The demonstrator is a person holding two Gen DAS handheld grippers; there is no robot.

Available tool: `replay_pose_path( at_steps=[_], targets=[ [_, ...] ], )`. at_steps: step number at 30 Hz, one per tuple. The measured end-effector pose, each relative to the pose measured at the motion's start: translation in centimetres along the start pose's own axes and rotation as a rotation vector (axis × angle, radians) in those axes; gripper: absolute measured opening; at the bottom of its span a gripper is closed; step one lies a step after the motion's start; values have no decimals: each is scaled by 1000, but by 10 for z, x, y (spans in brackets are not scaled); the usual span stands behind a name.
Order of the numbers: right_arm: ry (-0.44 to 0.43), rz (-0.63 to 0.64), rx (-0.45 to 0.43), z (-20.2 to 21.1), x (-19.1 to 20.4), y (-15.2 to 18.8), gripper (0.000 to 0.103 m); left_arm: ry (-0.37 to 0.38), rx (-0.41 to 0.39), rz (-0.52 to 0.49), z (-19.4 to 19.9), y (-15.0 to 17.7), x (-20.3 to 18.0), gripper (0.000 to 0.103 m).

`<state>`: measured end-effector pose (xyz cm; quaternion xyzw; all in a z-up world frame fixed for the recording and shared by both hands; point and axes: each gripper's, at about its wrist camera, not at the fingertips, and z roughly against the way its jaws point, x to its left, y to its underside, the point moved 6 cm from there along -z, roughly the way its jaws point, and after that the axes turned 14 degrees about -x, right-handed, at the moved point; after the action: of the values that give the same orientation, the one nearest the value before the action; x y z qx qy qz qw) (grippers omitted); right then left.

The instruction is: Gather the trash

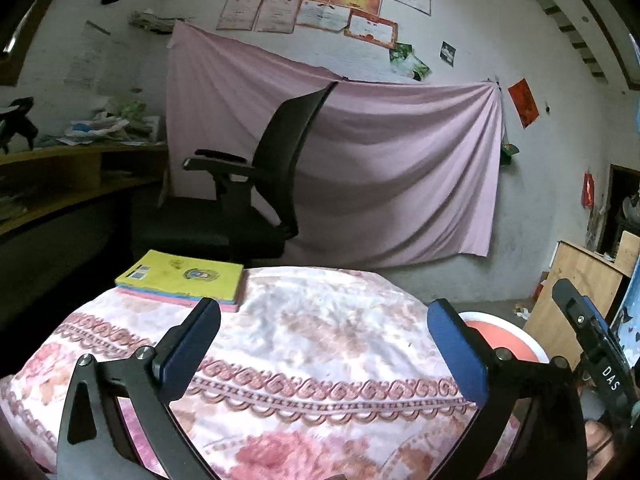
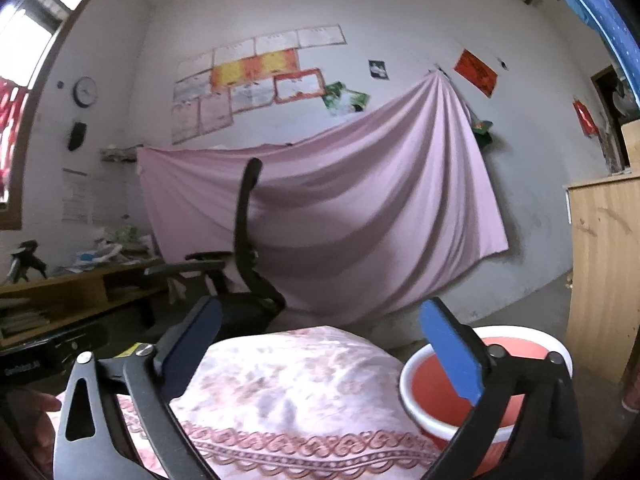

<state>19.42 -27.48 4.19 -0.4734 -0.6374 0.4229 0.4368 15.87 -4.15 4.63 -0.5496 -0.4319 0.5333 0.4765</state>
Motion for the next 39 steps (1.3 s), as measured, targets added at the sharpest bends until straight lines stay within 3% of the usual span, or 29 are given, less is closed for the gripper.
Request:
replay_pose_path(
  at_steps=[13,25,31,39],
  targets=[
    [-24,45,-1,53,27,5,103,-55,-50,-29,64,7,27,102],
    [-27,103,49,90,46,21,103,-115,-32,-35,107,33,61,102],
    [-31,121,82,98,53,30,103,-147,-9,-55,116,50,69,102],
    [-45,124,130,94,59,43,103,-183,-37,-51,118,58,74,102]
  ],
)
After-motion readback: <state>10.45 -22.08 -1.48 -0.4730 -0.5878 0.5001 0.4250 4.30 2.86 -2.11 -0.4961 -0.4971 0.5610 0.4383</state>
